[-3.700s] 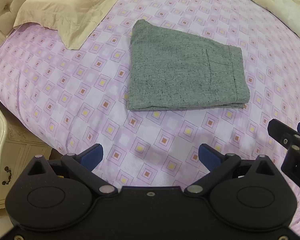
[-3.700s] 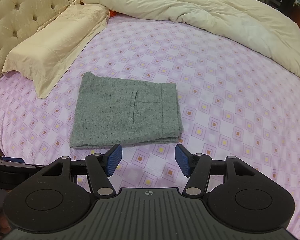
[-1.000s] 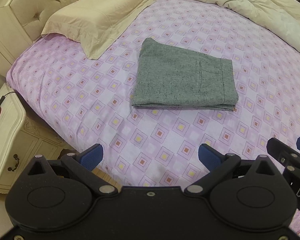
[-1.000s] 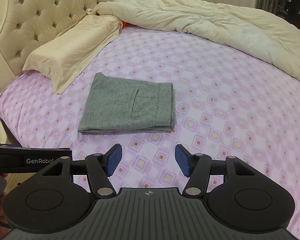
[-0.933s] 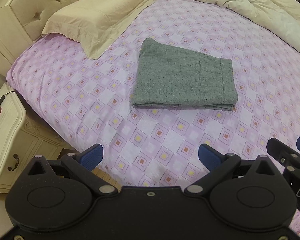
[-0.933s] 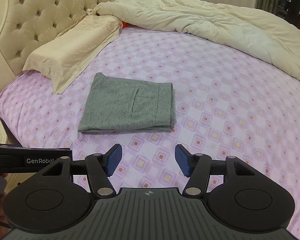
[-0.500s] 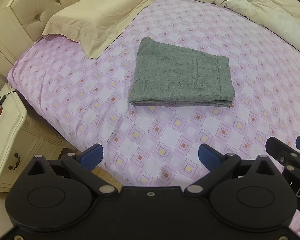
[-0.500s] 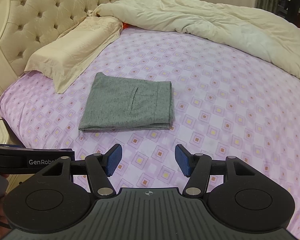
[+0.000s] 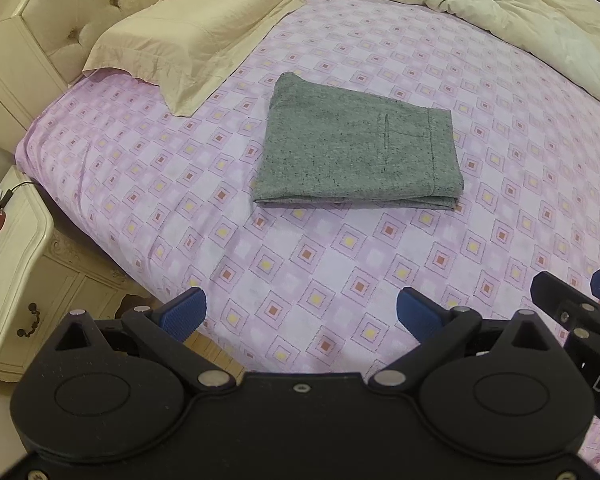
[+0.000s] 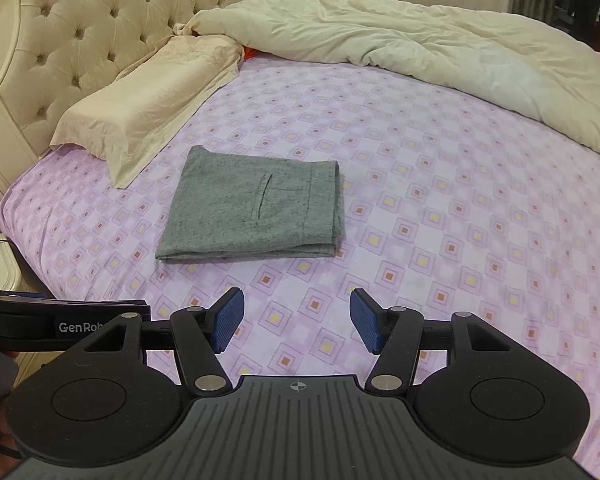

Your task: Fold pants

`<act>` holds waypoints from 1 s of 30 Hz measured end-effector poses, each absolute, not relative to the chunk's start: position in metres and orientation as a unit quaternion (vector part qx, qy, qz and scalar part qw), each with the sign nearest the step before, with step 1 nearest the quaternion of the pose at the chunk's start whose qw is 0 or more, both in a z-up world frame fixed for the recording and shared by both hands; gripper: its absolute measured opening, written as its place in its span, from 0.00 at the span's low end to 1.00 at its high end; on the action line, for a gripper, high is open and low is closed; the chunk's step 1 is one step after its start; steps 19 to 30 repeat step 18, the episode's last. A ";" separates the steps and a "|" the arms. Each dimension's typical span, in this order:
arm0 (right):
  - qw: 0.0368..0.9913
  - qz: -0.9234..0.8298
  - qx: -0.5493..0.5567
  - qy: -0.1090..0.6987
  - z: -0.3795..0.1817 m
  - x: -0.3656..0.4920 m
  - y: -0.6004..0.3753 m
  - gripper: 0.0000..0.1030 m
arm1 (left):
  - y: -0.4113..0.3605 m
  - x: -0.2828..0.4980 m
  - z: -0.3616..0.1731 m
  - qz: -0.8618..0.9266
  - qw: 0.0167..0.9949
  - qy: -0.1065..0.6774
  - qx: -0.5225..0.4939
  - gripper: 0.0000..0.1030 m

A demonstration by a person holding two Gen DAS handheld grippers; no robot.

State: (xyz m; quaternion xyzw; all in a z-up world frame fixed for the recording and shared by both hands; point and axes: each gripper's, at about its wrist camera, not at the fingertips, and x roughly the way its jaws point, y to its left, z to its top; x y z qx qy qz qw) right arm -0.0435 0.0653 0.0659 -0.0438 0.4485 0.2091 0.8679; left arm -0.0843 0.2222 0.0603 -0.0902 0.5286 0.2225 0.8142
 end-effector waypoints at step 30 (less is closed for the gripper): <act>0.867 0.208 -0.042 0.451 0.065 -0.041 0.063 0.55 | 0.216 -0.084 0.059 0.222 0.813 0.531 -0.086 0.98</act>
